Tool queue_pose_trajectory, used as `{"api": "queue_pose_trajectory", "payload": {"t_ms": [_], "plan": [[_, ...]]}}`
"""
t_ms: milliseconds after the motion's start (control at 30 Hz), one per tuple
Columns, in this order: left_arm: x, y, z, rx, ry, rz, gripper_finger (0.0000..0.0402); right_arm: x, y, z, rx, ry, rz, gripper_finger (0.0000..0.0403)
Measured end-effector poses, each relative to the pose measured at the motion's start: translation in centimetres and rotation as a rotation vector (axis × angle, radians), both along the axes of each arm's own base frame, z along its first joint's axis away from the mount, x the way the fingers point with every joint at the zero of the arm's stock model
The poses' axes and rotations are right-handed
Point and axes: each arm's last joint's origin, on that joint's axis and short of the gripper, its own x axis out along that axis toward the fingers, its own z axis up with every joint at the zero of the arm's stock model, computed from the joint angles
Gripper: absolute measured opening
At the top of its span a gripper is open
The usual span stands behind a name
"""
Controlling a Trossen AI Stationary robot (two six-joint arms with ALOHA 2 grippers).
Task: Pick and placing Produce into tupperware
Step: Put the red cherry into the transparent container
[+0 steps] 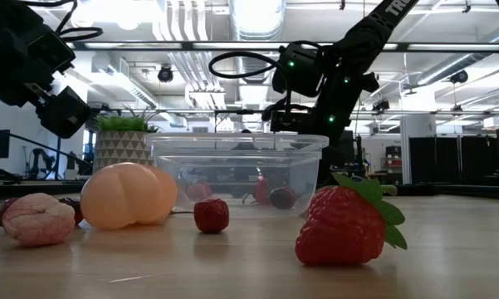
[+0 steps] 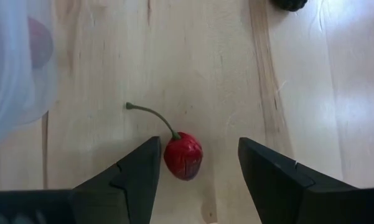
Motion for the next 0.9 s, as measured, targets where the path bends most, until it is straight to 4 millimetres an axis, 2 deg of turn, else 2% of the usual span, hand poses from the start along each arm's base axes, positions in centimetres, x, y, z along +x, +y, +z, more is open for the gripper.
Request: {"api": "queue_pose_trajectory", "payload": {"t_ms": [233,900], "plan": [[0.0,0.0,0.0,0.0,0.0,0.0,0.024,-0.04,0.03,-0.19,0.016,-0.003,-0.026,0.0191],[0.0,0.0,-0.01,0.0,0.0,0.0,0.024,-0.2,0.1,-0.03,0.034,0.033,-0.024,0.0068]]}}
